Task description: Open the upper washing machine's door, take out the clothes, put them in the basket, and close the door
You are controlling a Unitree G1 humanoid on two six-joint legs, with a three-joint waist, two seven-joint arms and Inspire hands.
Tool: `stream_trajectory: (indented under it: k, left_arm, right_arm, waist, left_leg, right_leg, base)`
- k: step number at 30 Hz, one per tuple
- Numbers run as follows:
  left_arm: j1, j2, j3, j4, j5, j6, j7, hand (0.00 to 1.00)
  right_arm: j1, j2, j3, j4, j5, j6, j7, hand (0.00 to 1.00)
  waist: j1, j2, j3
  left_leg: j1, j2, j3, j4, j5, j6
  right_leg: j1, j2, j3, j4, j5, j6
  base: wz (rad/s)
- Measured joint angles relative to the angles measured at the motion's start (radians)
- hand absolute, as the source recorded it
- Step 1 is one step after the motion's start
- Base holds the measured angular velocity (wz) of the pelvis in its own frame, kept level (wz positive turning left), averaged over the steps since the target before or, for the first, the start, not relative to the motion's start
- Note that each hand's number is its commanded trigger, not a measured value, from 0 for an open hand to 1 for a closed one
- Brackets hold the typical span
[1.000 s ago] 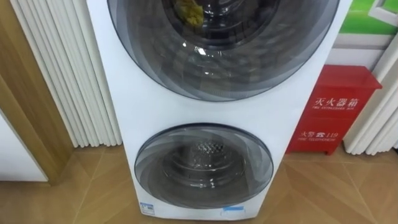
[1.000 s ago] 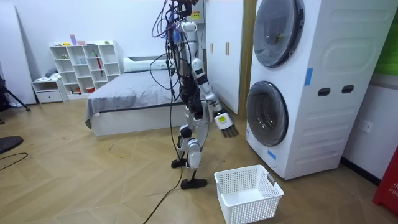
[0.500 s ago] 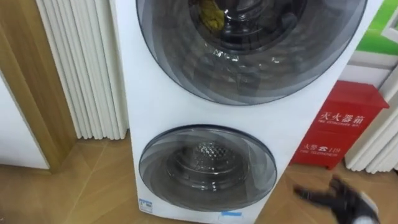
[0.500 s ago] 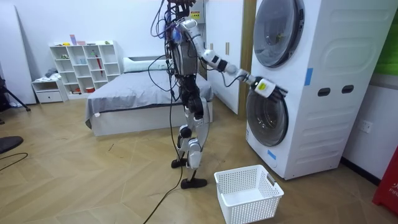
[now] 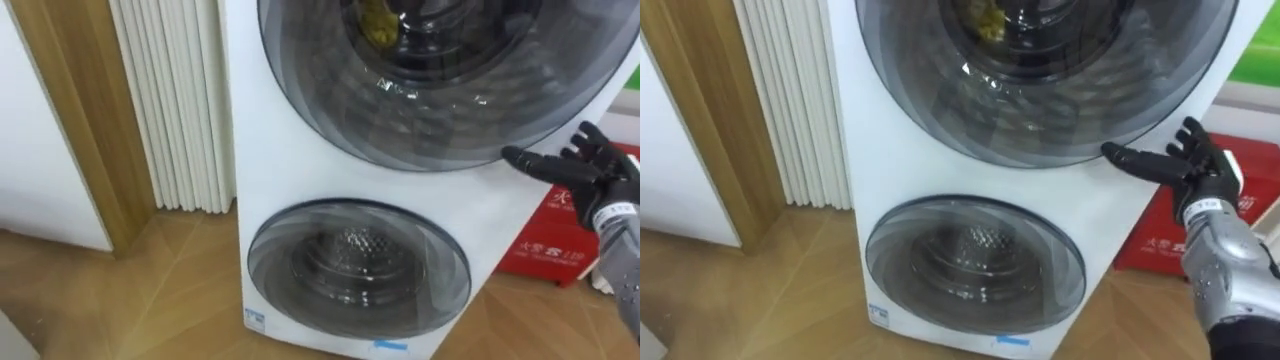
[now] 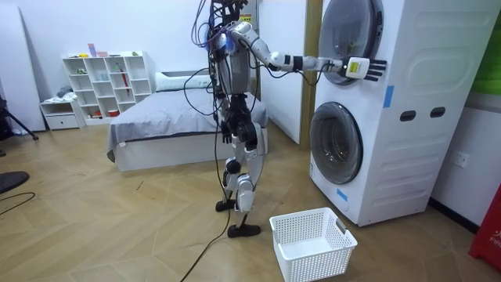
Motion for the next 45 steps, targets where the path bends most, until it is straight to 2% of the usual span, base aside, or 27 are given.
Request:
stream_trajectory:
  k: [3,7,8,10,12,14,16,22,27,40,45]
  left_arm:
    - [0.004,0.000,-0.001,-0.031,-0.001,0.005,0.000,0.00]
    - [0.005,0.003,-0.003,-0.039,-0.001,0.006,0.001,0.00]
    - [0.007,0.005,-0.003,-0.040,0.000,0.006,0.001,0.00]
    - [0.011,0.005,-0.005,-0.046,-0.001,0.006,0.000,0.00]
    - [0.025,0.006,-0.008,-0.053,-0.002,0.007,-0.001,0.00]
    - [0.037,0.009,-0.007,-0.063,-0.001,0.007,-0.001,0.00]
    - [0.043,0.015,0.003,-0.063,0.001,0.013,-0.001,0.00]
    - [0.050,0.024,0.018,-0.063,0.001,0.038,0.001,0.00]
    - [0.048,0.026,0.017,-0.063,0.022,0.046,0.002,0.00]
    - [0.046,0.026,0.016,-0.086,0.039,0.046,0.003,0.00]
    - [0.035,0.027,0.013,-0.083,0.038,0.047,0.032,0.00]
  right_arm:
    - [-0.020,-0.029,0.013,-0.001,0.000,0.025,0.001,0.00]
    - [-0.060,-0.066,0.041,0.000,0.001,0.027,-0.009,0.00]
    - [-0.075,-0.079,0.054,0.006,-0.001,0.057,-0.020,0.00]
    - [-0.092,-0.102,0.074,0.007,-0.004,0.068,-0.020,0.00]
    - [-0.119,-0.128,0.081,0.018,-0.002,0.101,-0.012,0.00]
    - [-0.126,-0.152,0.081,0.017,0.001,0.102,-0.004,0.00]
    - [-0.137,-0.173,0.081,0.018,0.001,0.128,-0.001,0.00]
    - [-0.212,-0.230,0.104,0.020,-0.006,0.130,-0.008,0.00]
    - [-0.234,-0.235,0.120,0.020,-0.017,0.130,-0.014,0.00]
    - [-0.236,-0.236,0.130,-0.010,-0.040,0.133,-0.015,0.00]
    - [-0.236,-0.236,0.179,-0.054,-0.036,0.133,-0.023,0.00]
  waist:
    - [0.001,0.000,-0.0001]
    - [-0.006,0.000,0.0003]
    - [-0.009,-0.004,0.0008]
    - [-0.012,-0.010,0.0040]
    - [-0.014,-0.013,0.0025]
    - [-0.014,-0.018,0.0009]
    - [-0.010,-0.025,-0.0026]
    - [-0.004,-0.034,-0.0037]
    - [-0.004,-0.041,-0.0080]
    - [-0.004,-0.037,-0.0058]
    - [0.008,-0.036,-0.0040]
  left_leg:
    - [-0.011,0.000,0.002,0.011,0.000,0.000]
    - [-0.010,-0.001,0.002,0.004,0.006,0.000]
    - [-0.007,-0.002,0.002,-0.004,0.012,0.000]
    - [-0.011,-0.005,0.002,-0.005,0.014,0.001]
    - [-0.020,-0.010,0.002,-0.004,0.017,0.004]
    - [-0.027,-0.014,-0.001,-0.003,0.020,0.005]
    - [-0.030,-0.015,-0.001,-0.003,0.022,0.005]
    - [-0.029,-0.014,-0.002,-0.002,0.024,0.004]
    - [-0.028,-0.014,-0.001,-0.001,0.024,0.004]
    - [-0.028,-0.014,0.004,-0.004,0.024,0.004]
    - [-0.014,-0.013,0.031,-0.010,0.024,0.004]
  right_leg:
    - [-0.012,-0.001,0.001,0.003,0.001,-0.001]
    - [-0.014,-0.004,-0.003,0.012,0.001,-0.001]
    - [-0.015,-0.006,-0.005,0.015,0.001,-0.001]
    - [-0.019,-0.008,-0.006,0.015,0.001,-0.001]
    - [-0.029,-0.013,-0.005,0.018,0.001,-0.001]
    - [-0.034,-0.015,-0.006,0.018,0.001,-0.001]
    - [-0.044,-0.016,-0.006,0.022,0.001,-0.001]
    - [-0.046,-0.016,-0.006,0.031,0.000,-0.001]
    - [-0.046,-0.016,-0.006,0.031,0.001,-0.001]
    - [-0.046,-0.016,-0.001,0.031,0.001,-0.001]
    - [-0.046,-0.015,0.024,0.032,0.001,-0.001]
  base:
    - [-0.03]
    - [0.01]
    - [0.03]
    - [0.00]
    - [0.00]
    - [0.02]
    - [0.00]
    - [0.00]
    - [0.00]
    - [-0.01]
    - [-0.15]
